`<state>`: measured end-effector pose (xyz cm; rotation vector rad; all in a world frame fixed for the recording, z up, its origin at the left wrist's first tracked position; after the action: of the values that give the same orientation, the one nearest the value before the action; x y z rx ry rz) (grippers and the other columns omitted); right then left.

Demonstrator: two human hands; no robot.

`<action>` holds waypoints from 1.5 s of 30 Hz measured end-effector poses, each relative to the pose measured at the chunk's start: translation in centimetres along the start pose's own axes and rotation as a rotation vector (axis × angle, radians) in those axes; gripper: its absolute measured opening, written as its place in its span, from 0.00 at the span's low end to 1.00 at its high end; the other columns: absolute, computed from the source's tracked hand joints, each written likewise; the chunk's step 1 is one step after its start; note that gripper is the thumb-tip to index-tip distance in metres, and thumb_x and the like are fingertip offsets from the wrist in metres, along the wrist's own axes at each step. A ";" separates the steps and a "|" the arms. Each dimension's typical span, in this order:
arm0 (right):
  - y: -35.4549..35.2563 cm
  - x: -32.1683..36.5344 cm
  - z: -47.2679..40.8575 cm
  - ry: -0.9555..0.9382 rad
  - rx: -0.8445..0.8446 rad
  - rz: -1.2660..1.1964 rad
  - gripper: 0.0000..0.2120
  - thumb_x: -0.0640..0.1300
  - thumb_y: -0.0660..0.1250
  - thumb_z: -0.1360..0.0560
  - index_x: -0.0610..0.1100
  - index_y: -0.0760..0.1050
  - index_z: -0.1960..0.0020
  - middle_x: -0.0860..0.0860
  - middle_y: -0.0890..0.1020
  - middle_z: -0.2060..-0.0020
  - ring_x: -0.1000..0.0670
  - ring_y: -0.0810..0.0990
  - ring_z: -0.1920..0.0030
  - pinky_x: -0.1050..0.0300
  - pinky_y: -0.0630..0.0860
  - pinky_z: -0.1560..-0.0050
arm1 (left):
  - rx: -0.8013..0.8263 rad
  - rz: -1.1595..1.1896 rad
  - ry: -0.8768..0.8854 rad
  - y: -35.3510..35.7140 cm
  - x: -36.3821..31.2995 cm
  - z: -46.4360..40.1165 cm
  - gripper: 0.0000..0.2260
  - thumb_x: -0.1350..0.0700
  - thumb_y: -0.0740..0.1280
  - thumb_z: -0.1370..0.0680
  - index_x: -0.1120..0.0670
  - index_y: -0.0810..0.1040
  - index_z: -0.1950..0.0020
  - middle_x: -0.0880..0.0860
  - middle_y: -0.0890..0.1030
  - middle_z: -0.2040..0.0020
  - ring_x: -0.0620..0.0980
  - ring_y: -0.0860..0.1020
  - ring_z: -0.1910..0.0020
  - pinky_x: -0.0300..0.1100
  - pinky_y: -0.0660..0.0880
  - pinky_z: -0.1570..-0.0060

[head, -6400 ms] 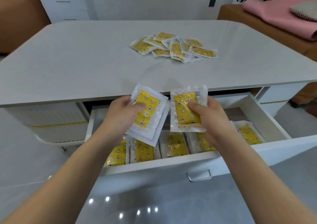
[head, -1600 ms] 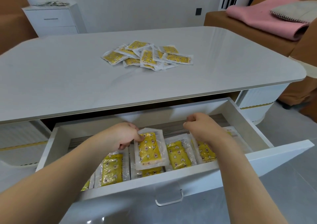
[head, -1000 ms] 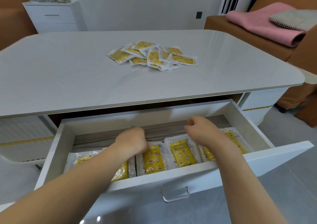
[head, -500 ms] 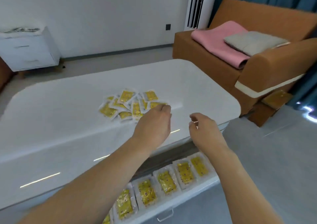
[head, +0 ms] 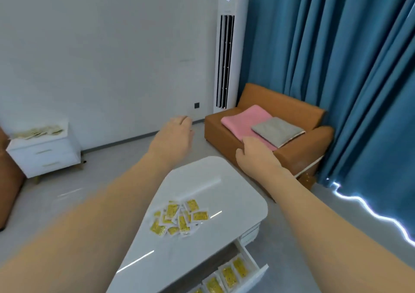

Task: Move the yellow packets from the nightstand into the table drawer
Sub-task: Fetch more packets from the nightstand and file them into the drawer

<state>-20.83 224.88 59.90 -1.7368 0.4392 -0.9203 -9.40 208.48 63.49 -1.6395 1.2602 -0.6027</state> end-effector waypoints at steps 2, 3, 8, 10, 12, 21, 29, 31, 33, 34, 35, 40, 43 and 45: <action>-2.2 1.6 0.3 0.015 -0.060 -0.028 0.19 0.45 0.56 0.19 0.38 0.68 0.32 0.40 0.74 0.36 0.39 0.74 0.37 0.46 0.72 0.38 | -0.031 -0.017 -0.020 -2.7 0.6 0.1 0.18 0.55 0.56 0.16 0.61 0.68 0.29 0.58 0.70 0.29 0.59 0.69 0.33 0.49 0.66 0.38; -2.5 2.6 0.6 0.014 -0.071 -0.043 0.19 0.45 0.56 0.19 0.38 0.68 0.32 0.40 0.74 0.36 0.39 0.74 0.37 0.46 0.72 0.38 | -0.026 -0.018 -0.042 -3.4 1.1 0.5 0.18 0.54 0.57 0.16 0.61 0.68 0.29 0.58 0.70 0.29 0.59 0.69 0.33 0.49 0.66 0.38; -0.3 8.5 1.4 -0.051 0.001 0.010 0.17 0.43 0.57 0.20 0.38 0.69 0.34 0.41 0.74 0.37 0.42 0.74 0.39 0.49 0.72 0.39 | 0.005 -0.021 -0.048 -5.6 4.9 3.9 0.17 0.54 0.57 0.16 0.61 0.70 0.31 0.58 0.72 0.31 0.58 0.70 0.34 0.50 0.68 0.39; 0.8 11.8 1.5 -0.069 -0.001 -0.005 0.15 0.41 0.57 0.21 0.37 0.70 0.37 0.41 0.76 0.40 0.42 0.75 0.42 0.50 0.73 0.42 | -0.001 -0.013 -0.065 -7.1 7.7 5.2 0.17 0.53 0.57 0.16 0.61 0.70 0.31 0.58 0.72 0.31 0.58 0.70 0.34 0.50 0.68 0.39; 2.0 15.6 1.5 -0.076 -0.001 -0.004 0.08 0.40 0.57 0.22 0.38 0.70 0.45 0.41 0.76 0.45 0.44 0.75 0.48 0.53 0.72 0.50 | -0.015 -0.018 -0.076 -9.0 11.3 6.3 0.18 0.53 0.57 0.16 0.61 0.70 0.31 0.59 0.72 0.32 0.59 0.71 0.35 0.50 0.68 0.39; 9.2 36.2 4.2 -0.044 0.003 -0.097 0.14 0.41 0.57 0.23 0.40 0.72 0.39 0.44 0.76 0.43 0.44 0.76 0.47 0.52 0.74 0.51 | -0.009 -0.064 -0.079 -19.2 31.5 12.7 0.20 0.51 0.57 0.17 0.60 0.69 0.29 0.60 0.73 0.32 0.61 0.73 0.36 0.53 0.72 0.39; 14.8 50.3 3.2 -0.014 0.028 -0.111 0.19 0.43 0.56 0.21 0.39 0.68 0.31 0.43 0.72 0.34 0.43 0.74 0.37 0.49 0.73 0.38 | -0.004 -0.028 -0.113 -23.4 48.1 15.7 0.19 0.51 0.56 0.16 0.60 0.69 0.29 0.59 0.73 0.32 0.60 0.73 0.35 0.53 0.72 0.38; 16.3 53.8 1.7 -0.015 0.013 -0.112 0.19 0.43 0.56 0.21 0.40 0.68 0.31 0.43 0.73 0.34 0.43 0.74 0.38 0.48 0.74 0.38 | -0.001 -0.029 -0.105 -23.6 51.9 15.2 0.20 0.51 0.55 0.16 0.59 0.68 0.27 0.58 0.73 0.31 0.59 0.72 0.35 0.52 0.71 0.38; 18.2 57.5 -0.3 -0.027 0.009 -0.117 0.22 0.43 0.56 0.20 0.41 0.66 0.27 0.44 0.72 0.32 0.44 0.74 0.37 0.50 0.74 0.39 | -0.002 -0.040 -0.090 -23.7 55.9 14.1 0.19 0.51 0.55 0.16 0.59 0.68 0.28 0.57 0.73 0.32 0.59 0.73 0.35 0.52 0.72 0.39; 19.2 59.3 -1.5 -0.035 0.007 -0.119 0.23 0.42 0.56 0.20 0.41 0.64 0.26 0.44 0.71 0.30 0.44 0.73 0.35 0.51 0.73 0.38 | -0.009 -0.044 -0.079 -23.8 58.0 13.5 0.19 0.51 0.55 0.16 0.59 0.69 0.29 0.57 0.74 0.32 0.58 0.73 0.36 0.52 0.72 0.40; 20.2 61.2 -2.7 -0.041 0.003 -0.127 0.24 0.42 0.56 0.20 0.40 0.63 0.25 0.43 0.70 0.29 0.44 0.73 0.34 0.51 0.72 0.37 | -0.020 -0.046 -0.070 -23.9 60.2 12.8 0.18 0.51 0.55 0.16 0.59 0.70 0.31 0.57 0.74 0.33 0.58 0.74 0.37 0.52 0.73 0.41; 24.6 72.2 -10.8 -0.060 0.003 -0.180 0.23 0.41 0.56 0.20 0.39 0.64 0.26 0.43 0.69 0.28 0.44 0.71 0.32 0.51 0.70 0.35 | -0.006 -0.088 -0.042 -25.7 72.2 8.5 0.19 0.51 0.56 0.16 0.58 0.69 0.29 0.56 0.73 0.32 0.57 0.73 0.36 0.52 0.73 0.40; 26.9 80.0 -15.5 -0.099 -0.007 -0.205 0.24 0.41 0.56 0.20 0.39 0.63 0.25 0.43 0.69 0.28 0.44 0.70 0.31 0.52 0.68 0.35 | -0.046 -0.074 -0.078 -27.7 80.3 6.1 0.20 0.51 0.56 0.16 0.58 0.67 0.27 0.56 0.72 0.30 0.57 0.72 0.33 0.50 0.70 0.38; 28.9 85.1 -18.5 -0.131 -0.004 -0.200 0.24 0.41 0.56 0.21 0.38 0.64 0.26 0.43 0.70 0.29 0.44 0.70 0.31 0.52 0.68 0.34 | -0.066 -0.067 -0.098 -28.4 86.1 4.7 0.20 0.51 0.56 0.16 0.58 0.67 0.26 0.56 0.71 0.29 0.56 0.71 0.33 0.50 0.69 0.37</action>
<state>23.19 144.66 66.81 -1.8560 0.1842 -0.9394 37.38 131.29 73.12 -1.7503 1.1695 -0.5196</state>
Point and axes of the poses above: each hand's wrist, its own z-axis away from the middle knuckle, its own y-axis out of the palm, x = y × z, the point moved 7 cm from there along -z, towards the middle knuckle
